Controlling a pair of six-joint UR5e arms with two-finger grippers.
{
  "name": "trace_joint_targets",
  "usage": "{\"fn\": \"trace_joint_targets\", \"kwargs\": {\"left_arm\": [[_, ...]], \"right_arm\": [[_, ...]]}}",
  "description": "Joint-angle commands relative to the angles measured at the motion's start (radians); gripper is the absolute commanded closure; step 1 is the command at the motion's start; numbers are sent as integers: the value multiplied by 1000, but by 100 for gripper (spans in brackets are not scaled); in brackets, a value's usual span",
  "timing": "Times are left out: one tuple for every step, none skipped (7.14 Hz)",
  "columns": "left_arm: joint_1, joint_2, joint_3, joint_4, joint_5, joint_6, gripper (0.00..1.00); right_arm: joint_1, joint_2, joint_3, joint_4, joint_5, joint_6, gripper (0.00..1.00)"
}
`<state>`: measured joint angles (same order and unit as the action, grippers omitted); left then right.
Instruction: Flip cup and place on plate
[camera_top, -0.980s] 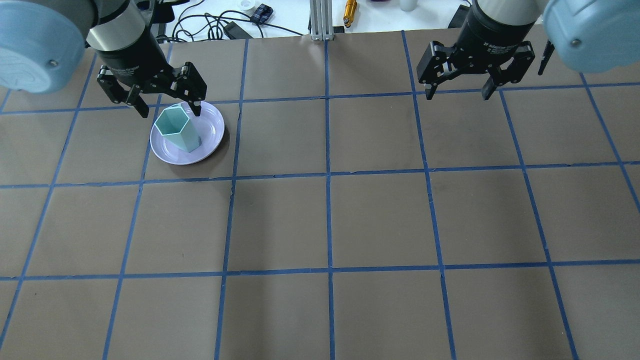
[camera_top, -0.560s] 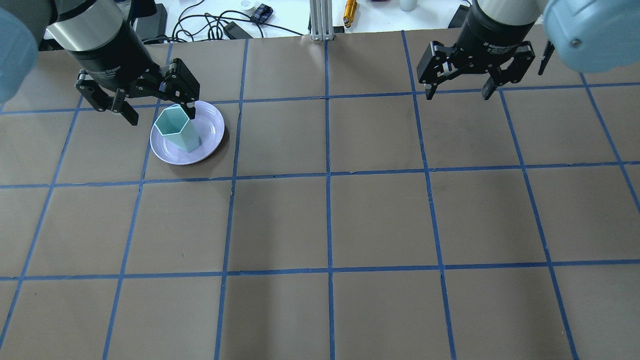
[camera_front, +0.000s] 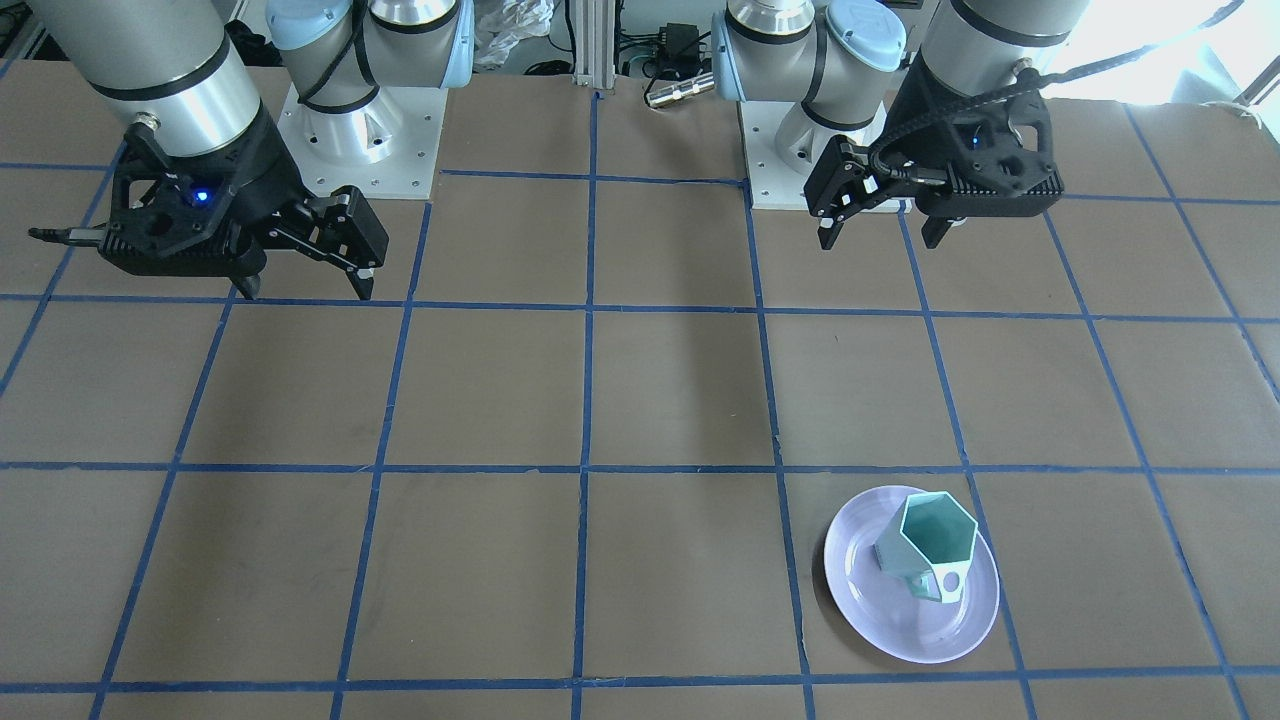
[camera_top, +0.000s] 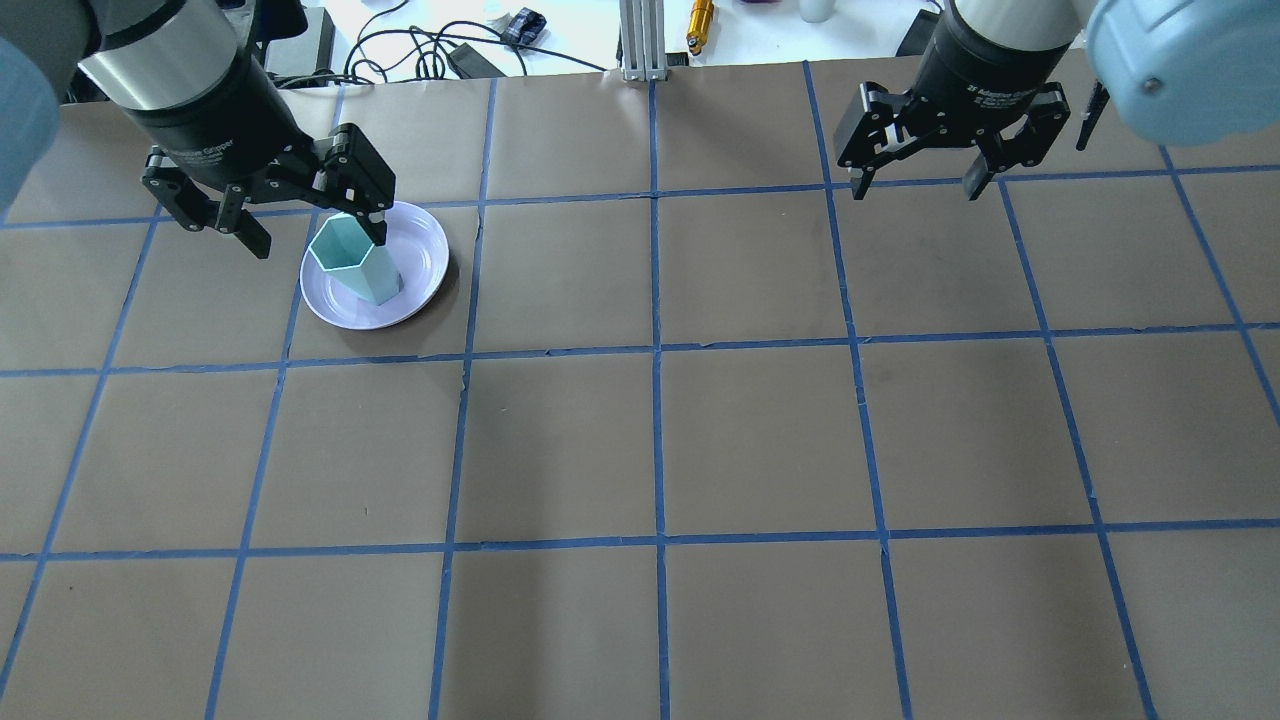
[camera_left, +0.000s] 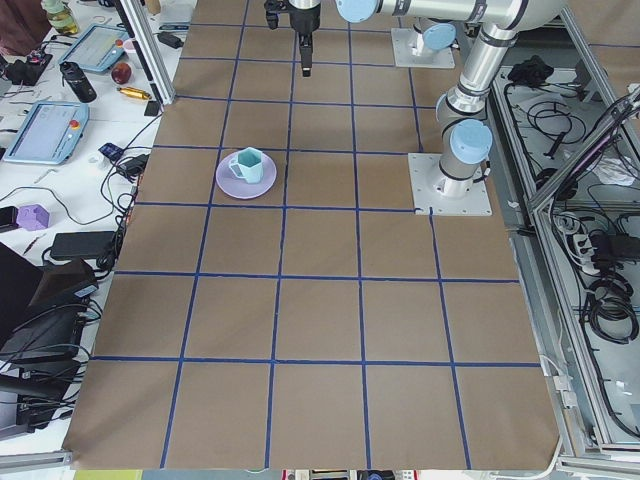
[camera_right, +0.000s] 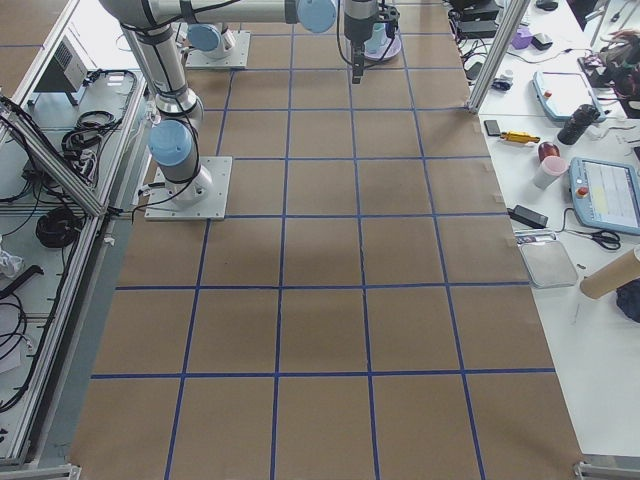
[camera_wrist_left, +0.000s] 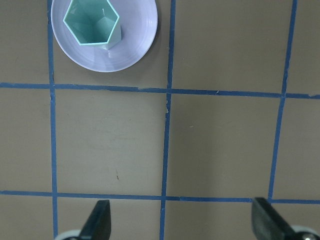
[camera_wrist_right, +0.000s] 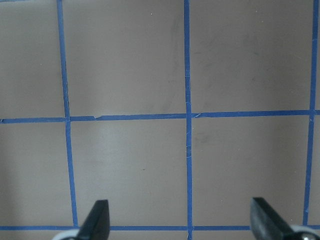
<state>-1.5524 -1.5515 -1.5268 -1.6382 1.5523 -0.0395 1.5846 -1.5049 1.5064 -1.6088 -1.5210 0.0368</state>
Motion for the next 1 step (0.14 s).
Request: {"fn": "trace_joint_targets", "kwargs": {"left_arm": [[2,1,2,-2,0,1,0]], "right_arm": [[0,0,0,1,-1,0,0]]}}
